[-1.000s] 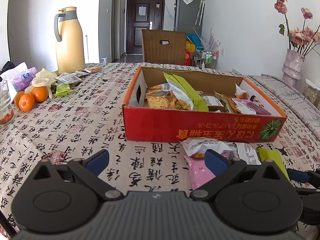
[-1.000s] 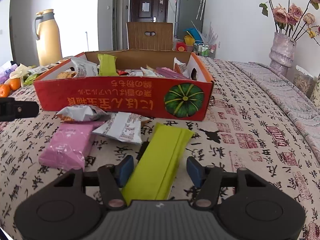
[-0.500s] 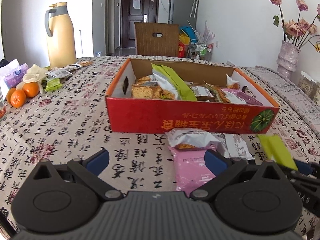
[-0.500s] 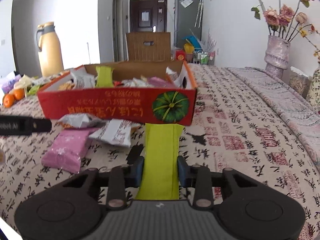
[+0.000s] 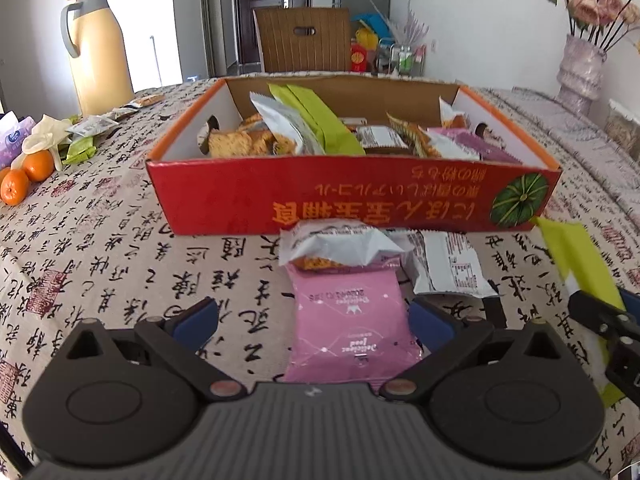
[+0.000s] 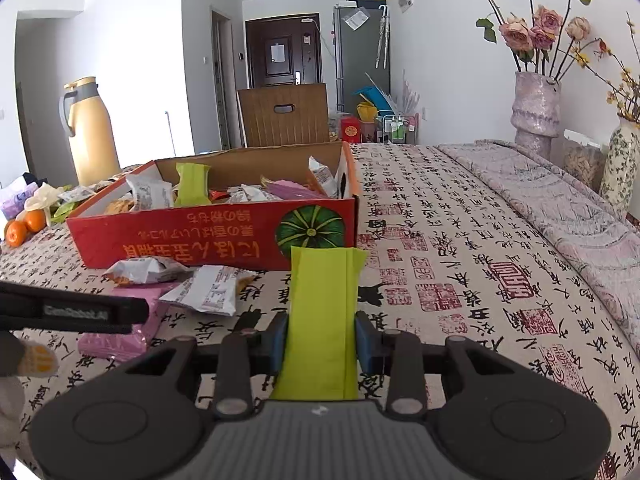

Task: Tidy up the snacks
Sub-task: 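Grasp the green snack bar with the right gripper, then grasp the pink snack packet with the left gripper while the right holds the green bar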

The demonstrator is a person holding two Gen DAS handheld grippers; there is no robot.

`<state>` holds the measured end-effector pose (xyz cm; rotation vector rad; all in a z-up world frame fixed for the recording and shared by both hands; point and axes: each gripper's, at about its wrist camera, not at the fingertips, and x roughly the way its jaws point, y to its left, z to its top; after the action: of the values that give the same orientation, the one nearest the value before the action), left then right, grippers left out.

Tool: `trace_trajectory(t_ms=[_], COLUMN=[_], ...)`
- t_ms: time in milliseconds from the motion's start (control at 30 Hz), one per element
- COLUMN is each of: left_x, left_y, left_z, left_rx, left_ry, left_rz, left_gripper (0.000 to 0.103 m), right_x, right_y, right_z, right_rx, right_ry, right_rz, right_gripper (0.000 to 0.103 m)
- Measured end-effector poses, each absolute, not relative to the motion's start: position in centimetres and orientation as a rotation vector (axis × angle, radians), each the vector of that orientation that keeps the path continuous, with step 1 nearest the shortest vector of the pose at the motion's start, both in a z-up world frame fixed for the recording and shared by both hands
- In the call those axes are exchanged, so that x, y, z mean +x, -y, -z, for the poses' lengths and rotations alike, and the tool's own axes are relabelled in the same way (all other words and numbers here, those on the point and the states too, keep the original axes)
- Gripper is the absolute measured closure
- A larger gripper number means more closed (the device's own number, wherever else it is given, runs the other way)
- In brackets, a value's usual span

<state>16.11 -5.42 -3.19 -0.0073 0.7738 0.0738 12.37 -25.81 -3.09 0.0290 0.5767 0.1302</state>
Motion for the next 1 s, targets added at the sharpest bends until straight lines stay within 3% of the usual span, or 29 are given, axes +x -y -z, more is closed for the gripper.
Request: trace_trajectory(t_ms=[500,567,633,800,1000], left_x=[17.4,17.4,17.3,17.0,16.2], left_y=[6.4,6.2,6.3,6.3,5.9], left_z=[4.5,4.5,4.3,4.0,3.9], left_rx=[0.000,-0.015,-0.017,-0.011,-0.006], left_ry=[-0.816,-0.814,-0.804,-0.788,-0.778], left_rz=[-0.096,-0.079,-0.068,-0.055,-0.047], left_gripper=[0.001,0.007,0.022,0.040,0.041], right_x=[12.9,13.0,13.0,13.0,12.8], right_y=[26.6,26.6,26.6,26.6,26.3], right_z=[4.0,4.1,4.1,4.1,3.9], right_rx=[0.064,0.065,0.065,0.063,0.057], right_ry=[-0.594,-0.597,-0.599,-0.599,-0.595], right_rz=[-0.137,-0.136,-0.136,-0.136,-0.134], right_gripper=[0.069,0.069,0.069,0.069,0.069])
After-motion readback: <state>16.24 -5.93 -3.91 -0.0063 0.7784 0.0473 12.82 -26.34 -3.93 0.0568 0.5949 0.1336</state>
